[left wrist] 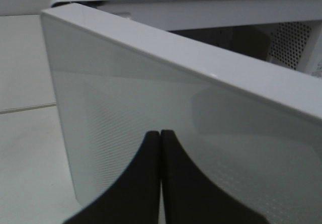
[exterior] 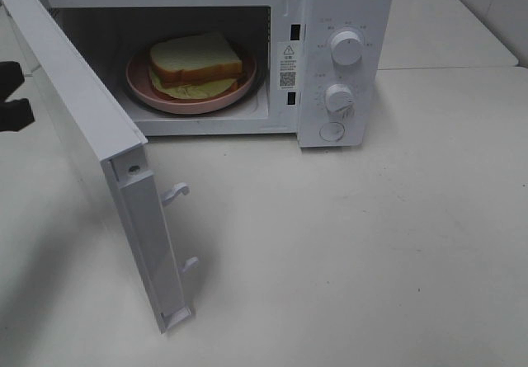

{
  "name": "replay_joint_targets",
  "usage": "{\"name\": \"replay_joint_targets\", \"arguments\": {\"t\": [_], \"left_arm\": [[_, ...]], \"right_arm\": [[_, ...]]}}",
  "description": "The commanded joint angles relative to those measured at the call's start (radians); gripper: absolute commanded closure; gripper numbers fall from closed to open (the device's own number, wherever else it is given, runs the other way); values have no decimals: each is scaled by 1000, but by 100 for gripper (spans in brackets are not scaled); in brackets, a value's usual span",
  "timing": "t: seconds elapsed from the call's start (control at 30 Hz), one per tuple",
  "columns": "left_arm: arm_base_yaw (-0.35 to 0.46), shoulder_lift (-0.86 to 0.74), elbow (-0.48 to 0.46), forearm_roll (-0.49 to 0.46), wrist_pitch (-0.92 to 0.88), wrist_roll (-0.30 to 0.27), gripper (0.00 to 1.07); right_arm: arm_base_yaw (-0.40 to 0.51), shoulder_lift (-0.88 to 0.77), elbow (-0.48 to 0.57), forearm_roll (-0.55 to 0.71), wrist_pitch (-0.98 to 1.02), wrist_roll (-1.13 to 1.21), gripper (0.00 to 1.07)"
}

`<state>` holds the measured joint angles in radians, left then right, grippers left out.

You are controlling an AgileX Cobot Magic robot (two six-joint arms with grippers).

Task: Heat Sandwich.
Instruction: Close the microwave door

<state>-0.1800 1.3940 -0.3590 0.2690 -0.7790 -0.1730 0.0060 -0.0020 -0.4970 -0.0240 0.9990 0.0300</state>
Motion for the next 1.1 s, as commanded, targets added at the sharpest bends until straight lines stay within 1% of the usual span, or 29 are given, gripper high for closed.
{"name": "replay_joint_targets", "arguments": {"t": [0.03, 0.1, 0.13, 0.17, 0.23, 0.27, 0.3, 0.37, 0.4, 0.43, 0.5, 0.53, 0.57, 0.67, 0.7, 0.73, 0.8, 0.83, 0.87, 0.9, 0.93, 0.97, 1.0, 1.03, 1.1], "left_arm": [[-66, 43, -13, -40, -33, 45, 107], [-120, 69, -20, -112, -38, 83, 107], [-120, 69, -20, -112, -38, 83, 107], [-184, 96, -29, -212, -52, 145, 107], [-246, 120, -32, -311, -89, 203, 107], [-246, 120, -32, -311, -89, 203, 107], [-314, 150, -42, -418, -128, 256, 107], [-371, 178, -56, -514, -161, 294, 107], [-423, 213, -79, -618, -183, 334, 107], [-423, 213, -79, -618, -183, 334, 107], [-476, 245, -109, -697, -190, 378, 107], [-521, 275, -146, -769, -190, 435, 107], [-521, 275, -146, -769, -190, 435, 107], [-580, 326, -218, -880, -198, 530, 107], [-614, 356, -263, -959, -216, 567, 107], [-614, 356, -263, -959, -216, 567, 107], [-639, 391, -315, -1031, -232, 590, 107], [-658, 421, -363, -1077, -232, 609, 107], [-658, 421, -363, -1077, -232, 609, 107], [-665, 433, -383, -1090, -232, 622, 107], [-673, 447, -407, -1104, -232, 638, 107], [-687, 473, -453, -1122, -233, 659, 107], [-691, 485, -475, -1134, -232, 669, 107], [-691, 485, -475, -1134, -232, 669, 107], [-698, 505, -513, -1139, -228, 672, 107]], "right_arm": [[-4, -30, 1, -8, -3, 2, 57], [-4, -30, 1, -8, -3, 2, 57], [-4, -30, 1, -8, -3, 2, 57], [-4, -30, 1, -10, -3, 2, 57], [-4, -30, 1, -10, -3, 2, 57], [-4, -30, 1, -10, -3, 2, 57], [-4, -30, 1, -10, -3, 2, 57], [-4, -30, 1, -11, -3, 2, 57], [-4, -30, 1, -12, -3, 2, 57], [-4, -30, 1, -12, -3, 2, 57], [-4, -30, 1, -12, -3, 2, 57], [-4, -30, 1, -12, -3, 2, 57], [-4, -30, 1, -12, -3, 2, 57], [-4, -30, 1, -12, -3, 2, 57], [-4, -30, 1, -12, -3, 2, 57], [-4, -30, 1, -12, -3, 2, 57], [-4, -30, 1, -12, -3, 2, 57], [-4, -30, 1, -12, -3, 2, 57], [-4, -30, 1, -12, -3, 2, 57], [-4, -30, 1, -12, -3, 2, 57], [-4, -30, 1, -12, -3, 2, 57], [-4, -30, 1, -12, -3, 2, 57], [-4, -30, 1, -12, -3, 2, 57], [-4, -30, 1, -12, -3, 2, 57], [-4, -30, 1, -12, -3, 2, 57]]}}
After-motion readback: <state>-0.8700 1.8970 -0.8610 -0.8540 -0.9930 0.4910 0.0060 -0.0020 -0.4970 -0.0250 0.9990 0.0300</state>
